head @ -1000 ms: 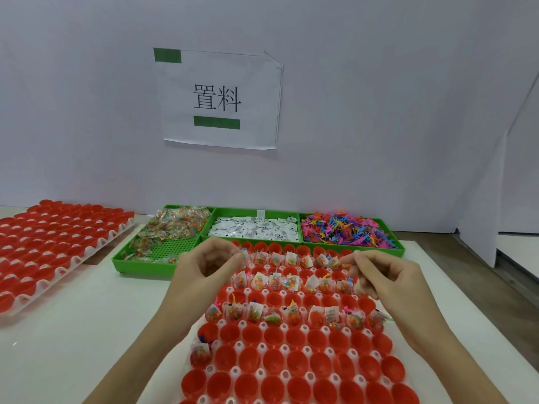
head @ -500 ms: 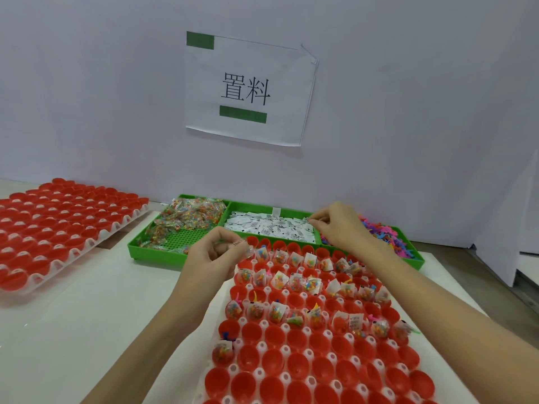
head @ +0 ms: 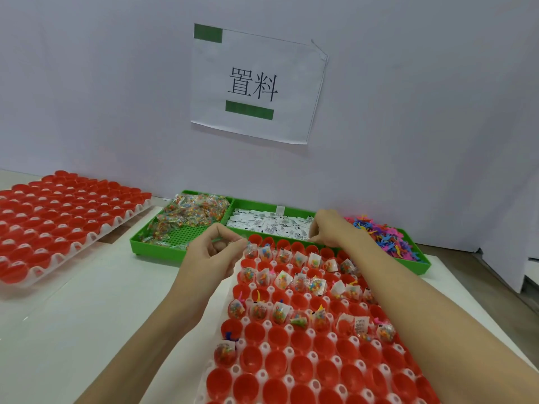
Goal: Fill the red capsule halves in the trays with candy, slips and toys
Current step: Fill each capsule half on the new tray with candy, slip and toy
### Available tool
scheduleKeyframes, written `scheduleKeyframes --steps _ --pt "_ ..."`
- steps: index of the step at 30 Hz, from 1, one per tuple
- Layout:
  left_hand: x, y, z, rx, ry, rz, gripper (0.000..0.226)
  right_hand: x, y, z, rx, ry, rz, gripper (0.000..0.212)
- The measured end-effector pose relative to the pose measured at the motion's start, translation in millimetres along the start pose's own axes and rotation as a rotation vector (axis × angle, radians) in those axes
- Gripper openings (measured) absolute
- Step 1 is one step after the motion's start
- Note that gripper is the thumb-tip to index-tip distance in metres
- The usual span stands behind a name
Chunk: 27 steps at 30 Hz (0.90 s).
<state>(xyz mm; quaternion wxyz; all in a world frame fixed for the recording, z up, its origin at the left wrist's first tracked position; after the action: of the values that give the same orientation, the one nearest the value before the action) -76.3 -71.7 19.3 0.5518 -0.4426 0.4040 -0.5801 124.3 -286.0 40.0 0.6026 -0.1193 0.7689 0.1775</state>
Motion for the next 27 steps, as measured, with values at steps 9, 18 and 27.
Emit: scheduleKeyframes --steps 9,18,27 --pt "2 -1 -1 -0.034 0.058 0.017 0.014 0 -10 -10 0.025 -0.131 0.292 0.023" --pt "14 -11 -8 -0.068 0.237 0.056 0.013 -5 6 -73 -0.160 -0.276 0.615 0.015" --pt "43 -26 -22 0.095 0.223 0.203 0.012 12 61 -182 -0.438 -0.251 0.683 0.009"
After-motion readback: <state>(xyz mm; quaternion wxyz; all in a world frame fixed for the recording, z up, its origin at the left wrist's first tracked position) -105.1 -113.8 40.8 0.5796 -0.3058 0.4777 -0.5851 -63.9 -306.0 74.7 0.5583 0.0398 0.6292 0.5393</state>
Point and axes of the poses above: each hand's wrist, its own z-axis towards the middle knuckle, its own x-axis out of the palm, y = z × x, the point moved 3 cm from there along z, towards the middle knuckle, and after that the axes turned 12 degrees about y, right-handed, at the moved point
